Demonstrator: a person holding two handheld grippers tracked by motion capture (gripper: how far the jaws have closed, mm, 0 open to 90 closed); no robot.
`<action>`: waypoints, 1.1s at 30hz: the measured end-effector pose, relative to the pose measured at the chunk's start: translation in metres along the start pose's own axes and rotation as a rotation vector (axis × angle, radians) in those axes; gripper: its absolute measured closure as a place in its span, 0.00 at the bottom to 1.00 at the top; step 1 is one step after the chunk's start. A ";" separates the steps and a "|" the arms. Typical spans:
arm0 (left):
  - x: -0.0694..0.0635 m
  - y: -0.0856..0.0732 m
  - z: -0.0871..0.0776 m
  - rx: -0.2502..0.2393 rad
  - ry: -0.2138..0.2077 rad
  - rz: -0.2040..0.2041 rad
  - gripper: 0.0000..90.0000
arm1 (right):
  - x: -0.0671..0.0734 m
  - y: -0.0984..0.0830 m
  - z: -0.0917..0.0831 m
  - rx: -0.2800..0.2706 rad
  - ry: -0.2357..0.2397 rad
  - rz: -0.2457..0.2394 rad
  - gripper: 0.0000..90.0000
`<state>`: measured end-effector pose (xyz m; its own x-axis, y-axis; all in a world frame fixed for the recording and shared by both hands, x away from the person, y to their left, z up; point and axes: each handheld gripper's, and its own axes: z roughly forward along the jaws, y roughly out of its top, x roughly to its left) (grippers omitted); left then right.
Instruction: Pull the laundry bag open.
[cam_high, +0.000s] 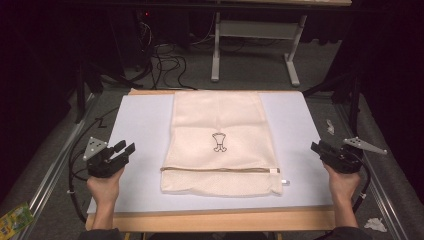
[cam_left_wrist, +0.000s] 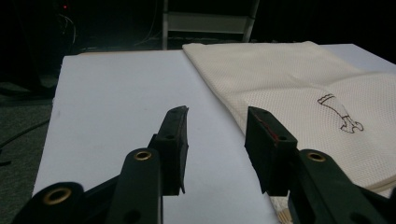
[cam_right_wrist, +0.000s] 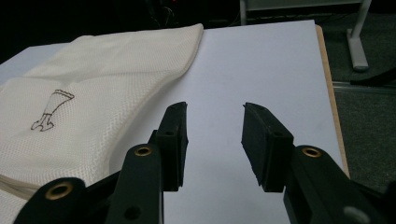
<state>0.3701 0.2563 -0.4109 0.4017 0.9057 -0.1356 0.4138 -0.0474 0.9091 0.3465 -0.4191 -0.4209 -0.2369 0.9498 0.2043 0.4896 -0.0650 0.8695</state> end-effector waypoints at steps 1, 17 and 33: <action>0.000 0.000 0.001 0.001 0.002 -0.001 0.66 | -0.001 -0.001 0.001 0.002 -0.001 0.004 0.68; 0.008 -0.005 0.015 0.027 0.025 -0.018 0.64 | -0.008 -0.012 0.009 0.022 -0.020 0.029 0.67; 0.004 -0.013 0.034 0.059 0.023 -0.022 0.63 | -0.001 -0.017 0.027 0.080 -0.043 -0.031 0.65</action>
<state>0.3942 0.2464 -0.4364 0.3737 0.9161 -0.1454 0.4701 -0.0519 0.8811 0.3609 -0.4103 -0.4475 -0.2172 0.9635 0.1568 0.5482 -0.0126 0.8363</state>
